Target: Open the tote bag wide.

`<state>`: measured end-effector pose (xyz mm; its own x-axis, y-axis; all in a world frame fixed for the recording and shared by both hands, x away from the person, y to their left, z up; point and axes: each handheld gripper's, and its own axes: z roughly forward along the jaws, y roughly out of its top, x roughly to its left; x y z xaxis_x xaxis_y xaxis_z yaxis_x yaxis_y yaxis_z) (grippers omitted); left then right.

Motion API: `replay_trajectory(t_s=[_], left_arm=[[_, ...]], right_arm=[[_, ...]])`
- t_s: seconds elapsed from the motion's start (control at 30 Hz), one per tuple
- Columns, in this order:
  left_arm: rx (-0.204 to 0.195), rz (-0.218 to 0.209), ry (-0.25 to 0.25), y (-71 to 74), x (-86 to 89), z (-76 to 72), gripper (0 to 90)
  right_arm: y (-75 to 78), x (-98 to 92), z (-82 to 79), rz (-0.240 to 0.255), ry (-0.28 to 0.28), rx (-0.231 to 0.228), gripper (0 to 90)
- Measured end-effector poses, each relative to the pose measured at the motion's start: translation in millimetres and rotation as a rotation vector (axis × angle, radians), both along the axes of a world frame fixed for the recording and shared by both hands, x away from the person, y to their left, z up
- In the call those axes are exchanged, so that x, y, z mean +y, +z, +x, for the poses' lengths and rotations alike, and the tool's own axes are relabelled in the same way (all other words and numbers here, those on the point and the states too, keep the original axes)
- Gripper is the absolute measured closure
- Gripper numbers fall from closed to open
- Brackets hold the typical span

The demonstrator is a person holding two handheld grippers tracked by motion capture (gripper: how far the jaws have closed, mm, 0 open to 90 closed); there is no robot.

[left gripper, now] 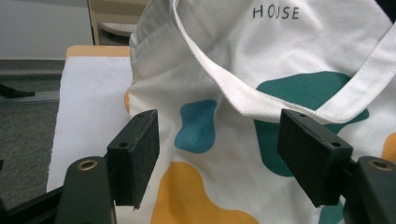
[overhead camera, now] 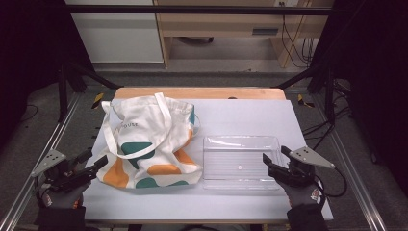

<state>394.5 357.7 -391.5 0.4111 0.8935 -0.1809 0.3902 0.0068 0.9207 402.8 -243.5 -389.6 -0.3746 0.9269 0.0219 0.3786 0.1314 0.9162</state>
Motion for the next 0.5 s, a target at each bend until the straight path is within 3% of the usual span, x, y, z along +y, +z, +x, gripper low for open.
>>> replay_trajectory(t_s=[0.5], left_arm=[[-0.004,-0.001,-0.016,8.6,-2.1,0.9,30.5]], right_arm=[[5.4,18.9,4.9,0.024,0.039,0.014,31.4]])
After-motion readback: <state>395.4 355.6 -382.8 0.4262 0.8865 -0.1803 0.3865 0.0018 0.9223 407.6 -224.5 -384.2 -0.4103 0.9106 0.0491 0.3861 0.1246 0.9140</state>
